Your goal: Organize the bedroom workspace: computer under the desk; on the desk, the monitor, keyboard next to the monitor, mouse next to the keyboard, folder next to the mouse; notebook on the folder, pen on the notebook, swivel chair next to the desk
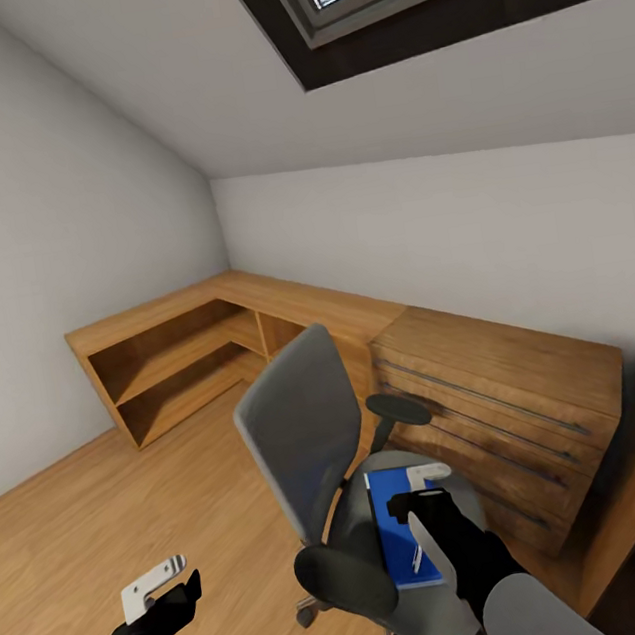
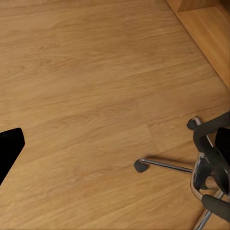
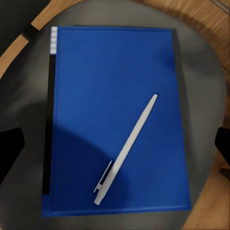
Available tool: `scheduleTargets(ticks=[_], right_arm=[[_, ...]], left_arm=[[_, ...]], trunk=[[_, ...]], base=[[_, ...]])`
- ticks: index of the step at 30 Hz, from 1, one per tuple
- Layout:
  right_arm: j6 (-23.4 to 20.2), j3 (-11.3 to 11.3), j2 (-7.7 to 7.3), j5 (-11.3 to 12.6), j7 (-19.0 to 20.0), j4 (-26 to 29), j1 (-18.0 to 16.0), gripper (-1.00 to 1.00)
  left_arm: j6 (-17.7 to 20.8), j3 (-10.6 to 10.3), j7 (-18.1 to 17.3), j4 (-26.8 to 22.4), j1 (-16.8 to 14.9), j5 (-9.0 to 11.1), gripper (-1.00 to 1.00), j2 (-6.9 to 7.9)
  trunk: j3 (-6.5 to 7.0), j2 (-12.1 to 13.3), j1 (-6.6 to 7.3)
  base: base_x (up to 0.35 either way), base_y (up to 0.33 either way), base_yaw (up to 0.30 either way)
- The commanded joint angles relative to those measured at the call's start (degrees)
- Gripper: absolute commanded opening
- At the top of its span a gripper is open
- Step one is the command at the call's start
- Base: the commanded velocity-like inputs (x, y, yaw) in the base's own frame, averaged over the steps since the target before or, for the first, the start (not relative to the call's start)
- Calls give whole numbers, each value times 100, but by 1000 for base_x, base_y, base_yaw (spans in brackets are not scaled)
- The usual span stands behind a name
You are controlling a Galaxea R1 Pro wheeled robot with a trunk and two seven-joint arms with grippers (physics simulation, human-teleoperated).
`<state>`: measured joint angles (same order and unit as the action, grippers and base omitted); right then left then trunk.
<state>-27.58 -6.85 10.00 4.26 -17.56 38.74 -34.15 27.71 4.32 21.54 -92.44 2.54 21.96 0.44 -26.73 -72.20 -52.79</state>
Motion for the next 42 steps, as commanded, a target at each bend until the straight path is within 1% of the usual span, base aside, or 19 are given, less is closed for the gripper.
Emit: scheduleTargets(ticks=[1, 6, 8, 11, 13, 15, 17, 18, 19, 21, 23, 24, 25, 26, 31, 37, 42], right_arm=[[-19, -19, 0, 46, -47, -19, -20, 100], [-13, -19, 0, 47, -46, -88, -66, 100], [-11, -14, 0, 46, -46, -101, -74, 100], [-9, -14, 0, 46, -46, -120, -79, 100], [-6, -12, 0, 47, -46, -143, -82, 100], [-4, -11, 0, 47, -46, -170, -82, 100], [5, -11, 0, 48, -46, -194, -82, 100], [15, -10, 0, 48, -46, -209, -83, 100], [19, -10, 0, 48, -47, -214, -83, 100], [28, -10, 0, 51, -52, -231, -83, 100], [30, -5, 0, 53, -53, -235, -83, 100], [31, 8, 0, 55, -53, -239, -83, 100], [32, 22, 0, 57, -52, -238, -83, 100], [31, 123, 0, 61, -43, -223, -83, 100], [-15, 180, 0, 64, -39, -203, -83, 100], [-57, 212, 0, 58, -41, -146, -83, 100], [-87, 219, 0, 57, -41, -146, -83, 100]], left_arm=[[15, -3, 44, -15, 0, 61, 100, 2], [15, 13, 44, -25, 0, 62, 100, 5], [17, 93, 44, -26, 0, 68, 100, 7], [24, 284, 40, -27, 0, 102, 100, 5], [35, 424, 38, -28, 0, 190, 100, 7], [46, 545, 37, -28, 4, 369, 100, 14], [53, 646, 39, -28, 4, 650, 100, 30], [65, 733, 43, -28, 3, 996, 100, 61], [88, 769, 45, -28, 0, 1220, 100, 103], [205, 854, 52, -28, -5, 1944, 100, 292], [299, 872, 55, -28, -6, 2262, 100, 388], [412, 885, 58, -28, -7, 2504, 100, 453], [471, 892, 58, -28, -7, 2592, 100, 478], [708, 919, 62, -24, -6, 2818, 100, 558], [823, 985, 69, -20, -8, 2905, 100, 611], [839, 1037, 70, -20, -8, 2917, 100, 615], [841, 1128, 70, -19, -8, 2919, 100, 615]], trunk=[[-24, -45, -23], [-113, -246, -133], [-149, -326, -177], [-203, -446, -243], [-239, -526, -287], [-275, -607, -331], [-311, -687, -375], [-329, -727, -396], [-347, -767, -418], [-383, -847, -462], [-419, -928, -506], [-437, -968, -528], [-455, -1008, -550], [-473, -1048, -572], [-562, -1248, -682], [-670, -1489, -814], [-760, -1690, -924]], base=[[1, 1, 0], [0, 0, 0], [0, 0, 0], [0, 0, 0], [0, 0, 0], [0, 0, 0], [0, 0, 0], [0, 0, 0], [0, 0, 0], [0, 0, 0], [0, 0, 0], [0, 0, 0], [0, 0, 0], [0, 0, 0], [0, 0, 0], [0, 0, 0], [0, 0, 0]])
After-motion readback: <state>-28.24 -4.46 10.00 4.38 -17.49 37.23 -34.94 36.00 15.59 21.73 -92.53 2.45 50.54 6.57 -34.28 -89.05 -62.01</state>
